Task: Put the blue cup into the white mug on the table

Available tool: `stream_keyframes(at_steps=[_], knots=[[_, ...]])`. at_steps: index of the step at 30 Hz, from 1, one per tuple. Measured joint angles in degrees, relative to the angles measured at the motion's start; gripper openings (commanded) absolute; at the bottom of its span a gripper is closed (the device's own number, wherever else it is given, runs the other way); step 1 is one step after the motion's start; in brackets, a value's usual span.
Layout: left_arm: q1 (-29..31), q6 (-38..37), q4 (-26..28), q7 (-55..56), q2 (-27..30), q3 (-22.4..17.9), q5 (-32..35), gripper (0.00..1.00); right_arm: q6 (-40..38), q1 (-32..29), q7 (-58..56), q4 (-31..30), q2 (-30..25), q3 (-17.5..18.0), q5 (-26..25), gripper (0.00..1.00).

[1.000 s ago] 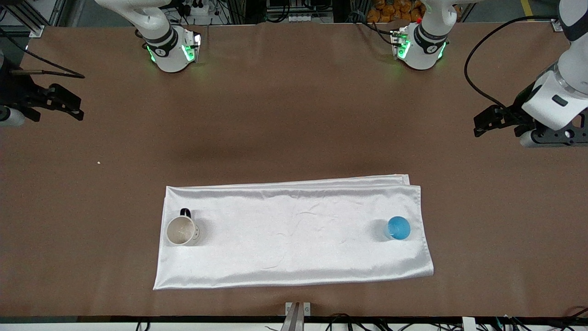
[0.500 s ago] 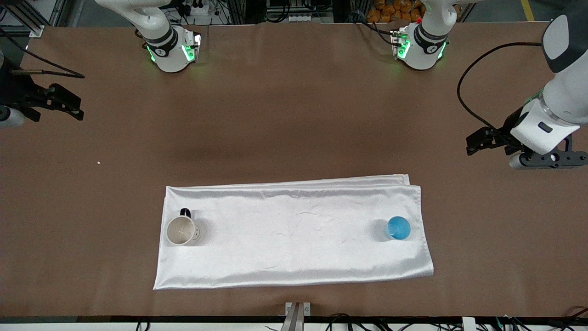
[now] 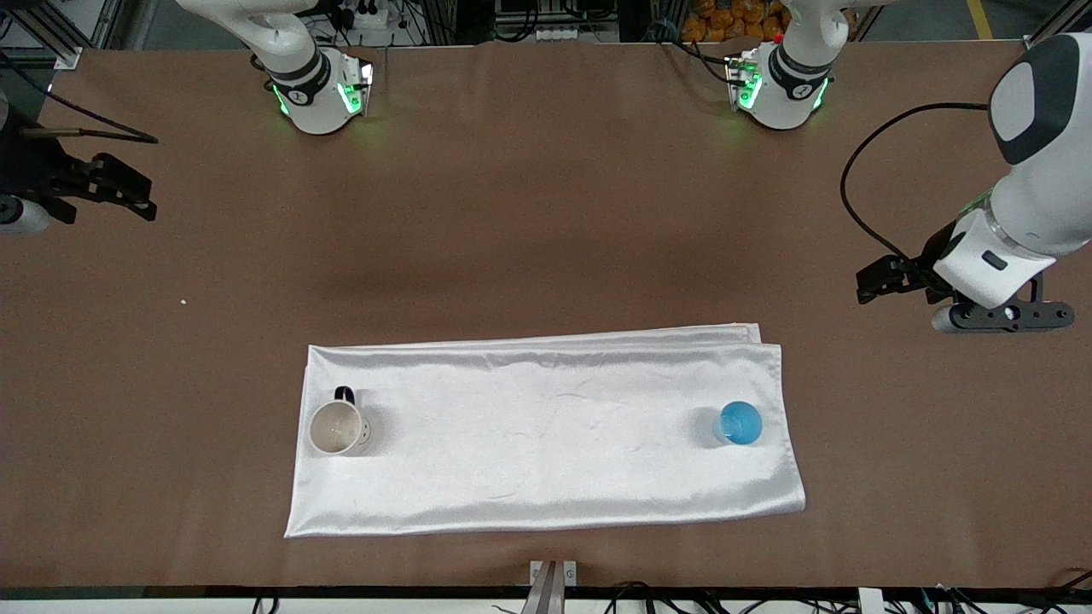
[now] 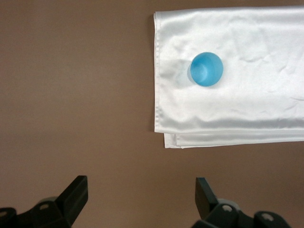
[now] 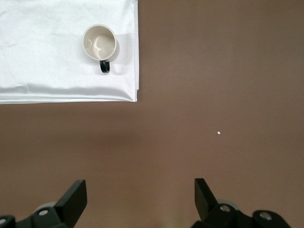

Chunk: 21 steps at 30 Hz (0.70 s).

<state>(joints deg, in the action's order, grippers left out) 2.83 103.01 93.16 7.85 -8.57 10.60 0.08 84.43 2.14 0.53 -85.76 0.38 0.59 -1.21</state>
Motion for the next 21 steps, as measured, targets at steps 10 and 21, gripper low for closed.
stream_keyframes(at_steps=[10, 21], knots=[[-0.21, 0.95, 0.03, 1.23, -0.94, 0.12, 0.00, 1.00, -0.20, 0.00, -0.03, 0.00, 0.00, 0.00, 0.00, 1.00], [-0.49, 4.39, 0.17, 1.67, -3.83, 0.38, 0.00, 1.00, -0.22, 0.00, -0.05, 0.00, 0.02, -0.01, 0.00, 1.00]])
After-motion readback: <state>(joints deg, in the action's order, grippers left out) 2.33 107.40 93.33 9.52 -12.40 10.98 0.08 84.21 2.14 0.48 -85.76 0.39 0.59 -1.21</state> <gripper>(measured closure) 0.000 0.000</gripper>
